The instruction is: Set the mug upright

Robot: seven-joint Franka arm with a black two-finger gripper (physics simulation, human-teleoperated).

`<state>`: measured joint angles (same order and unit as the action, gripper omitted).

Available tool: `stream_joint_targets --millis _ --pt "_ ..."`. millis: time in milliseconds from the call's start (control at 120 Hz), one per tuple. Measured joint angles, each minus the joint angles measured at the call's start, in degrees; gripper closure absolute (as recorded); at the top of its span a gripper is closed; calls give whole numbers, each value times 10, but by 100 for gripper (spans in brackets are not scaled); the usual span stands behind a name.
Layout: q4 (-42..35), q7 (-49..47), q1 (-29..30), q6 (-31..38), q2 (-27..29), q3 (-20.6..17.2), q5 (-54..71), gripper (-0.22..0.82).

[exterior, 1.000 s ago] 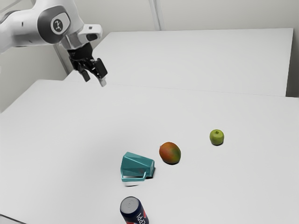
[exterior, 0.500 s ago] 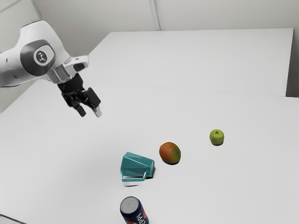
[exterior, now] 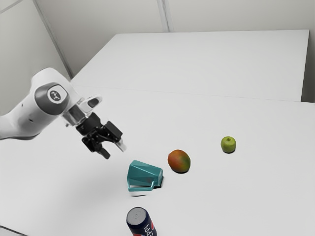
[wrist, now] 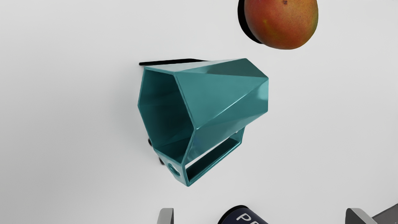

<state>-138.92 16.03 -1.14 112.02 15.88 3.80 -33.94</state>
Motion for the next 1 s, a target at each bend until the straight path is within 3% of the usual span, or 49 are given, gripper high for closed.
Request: stream_joint_targets --millis 317,1000 --pt "-29 0 0 47 -27 -37 -71 0" --pt "-21 2 5 104 -119 -39 -105 0"
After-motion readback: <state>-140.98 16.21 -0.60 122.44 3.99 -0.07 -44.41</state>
